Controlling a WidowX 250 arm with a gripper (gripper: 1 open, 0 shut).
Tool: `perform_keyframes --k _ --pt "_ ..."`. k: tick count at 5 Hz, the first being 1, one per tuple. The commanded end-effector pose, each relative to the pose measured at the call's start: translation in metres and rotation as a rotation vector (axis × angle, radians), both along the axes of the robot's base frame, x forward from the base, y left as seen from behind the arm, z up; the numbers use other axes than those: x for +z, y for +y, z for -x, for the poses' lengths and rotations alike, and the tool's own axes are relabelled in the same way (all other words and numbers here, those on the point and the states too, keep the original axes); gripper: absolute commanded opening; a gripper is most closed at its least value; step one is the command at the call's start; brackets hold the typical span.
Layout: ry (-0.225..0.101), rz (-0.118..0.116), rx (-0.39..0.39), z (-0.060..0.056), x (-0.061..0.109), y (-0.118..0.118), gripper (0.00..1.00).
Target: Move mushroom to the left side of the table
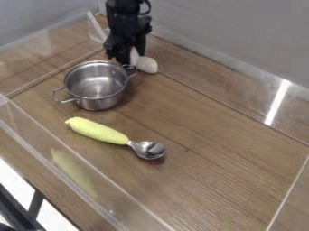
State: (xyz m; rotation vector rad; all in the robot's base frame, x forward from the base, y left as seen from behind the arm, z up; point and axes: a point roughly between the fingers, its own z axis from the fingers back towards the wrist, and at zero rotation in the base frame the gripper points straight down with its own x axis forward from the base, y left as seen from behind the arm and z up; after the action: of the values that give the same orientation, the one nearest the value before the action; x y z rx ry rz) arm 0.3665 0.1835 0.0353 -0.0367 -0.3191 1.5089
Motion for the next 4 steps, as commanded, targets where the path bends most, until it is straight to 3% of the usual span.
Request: perform_keyframes --k 1,2,4 --pt "-0.07 -0.055 0.054 0.001 0.034 0.007 0.0" --pt "-0.073 -0.064 0.087 0.005 0.034 0.004 0.0" --pt "-0.081 -0.075 0.029 0.012 0.041 0.0 0.0"
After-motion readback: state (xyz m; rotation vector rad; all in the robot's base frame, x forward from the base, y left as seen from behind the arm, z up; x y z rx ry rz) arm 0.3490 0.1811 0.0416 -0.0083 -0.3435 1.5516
